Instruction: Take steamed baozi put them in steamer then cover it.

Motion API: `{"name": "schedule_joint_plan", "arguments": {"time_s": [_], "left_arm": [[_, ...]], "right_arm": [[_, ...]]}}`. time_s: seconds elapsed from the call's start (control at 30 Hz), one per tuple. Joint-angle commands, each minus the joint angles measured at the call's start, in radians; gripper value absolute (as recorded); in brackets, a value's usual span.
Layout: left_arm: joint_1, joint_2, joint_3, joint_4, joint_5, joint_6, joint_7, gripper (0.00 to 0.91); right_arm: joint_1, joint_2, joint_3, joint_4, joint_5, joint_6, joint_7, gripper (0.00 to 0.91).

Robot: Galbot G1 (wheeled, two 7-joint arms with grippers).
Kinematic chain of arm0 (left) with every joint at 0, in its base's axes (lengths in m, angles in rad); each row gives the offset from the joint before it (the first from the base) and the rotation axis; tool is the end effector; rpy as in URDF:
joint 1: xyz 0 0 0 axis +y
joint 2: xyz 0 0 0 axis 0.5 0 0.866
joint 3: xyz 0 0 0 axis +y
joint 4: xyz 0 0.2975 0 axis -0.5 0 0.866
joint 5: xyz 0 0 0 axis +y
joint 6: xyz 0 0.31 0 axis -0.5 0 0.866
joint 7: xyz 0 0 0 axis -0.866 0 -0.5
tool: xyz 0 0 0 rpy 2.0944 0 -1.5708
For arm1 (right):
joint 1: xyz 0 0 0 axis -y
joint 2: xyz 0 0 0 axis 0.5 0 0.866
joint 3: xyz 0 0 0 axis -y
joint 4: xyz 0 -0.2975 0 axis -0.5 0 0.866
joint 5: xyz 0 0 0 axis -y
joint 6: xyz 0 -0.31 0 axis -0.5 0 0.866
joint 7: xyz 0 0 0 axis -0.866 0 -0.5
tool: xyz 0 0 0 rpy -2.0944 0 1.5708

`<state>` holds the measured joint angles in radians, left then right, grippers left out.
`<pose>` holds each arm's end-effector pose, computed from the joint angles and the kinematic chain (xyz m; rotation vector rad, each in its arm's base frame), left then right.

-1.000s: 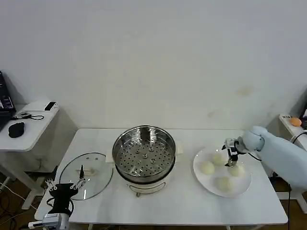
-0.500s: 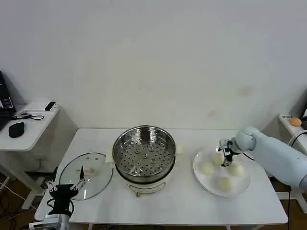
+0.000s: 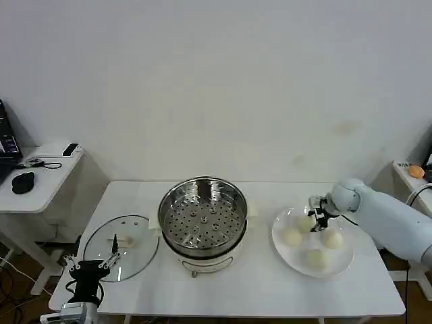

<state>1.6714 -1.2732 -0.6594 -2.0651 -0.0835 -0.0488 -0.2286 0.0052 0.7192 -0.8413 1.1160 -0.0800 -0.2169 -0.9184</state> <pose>0.1417 0.0794 -0.2659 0.2831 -3.0716 -0.3790 0.4545 -0.1467 -0.1937 1.0985 -1.4861 1.4050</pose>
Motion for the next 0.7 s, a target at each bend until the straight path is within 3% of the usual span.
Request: {"name": "schedule_joint_plan", "arguments": {"time_s": [0.03, 0.33, 0.53, 0.7], "left_arm": [[0.000, 0.001, 0.000, 0.000, -0.001, 0.001, 0.001, 0.907], [-0.007, 0.005, 0.010, 0.005, -0.002, 0.001, 0.002, 0.907], [-0.011, 0.009, 0.013, -0.003, -0.003, 0.002, 0.003, 0.907], [-0.012, 0.012, 0.005, 0.002, -0.010, -0.001, 0.004, 0.907]], "right_arm": [[0.090, -0.095, -0.014, 0.128, 0.064, -0.005, -0.002, 0.615], [0.349, -0.117, -0.119, 0.243, 0.196, -0.026, 0.001, 0.615], [0.539, -0.036, -0.235, 0.258, 0.270, -0.034, 0.003, 0.615], [0.604, 0.084, -0.311, 0.278, 0.321, -0.038, 0.015, 0.615]]}}
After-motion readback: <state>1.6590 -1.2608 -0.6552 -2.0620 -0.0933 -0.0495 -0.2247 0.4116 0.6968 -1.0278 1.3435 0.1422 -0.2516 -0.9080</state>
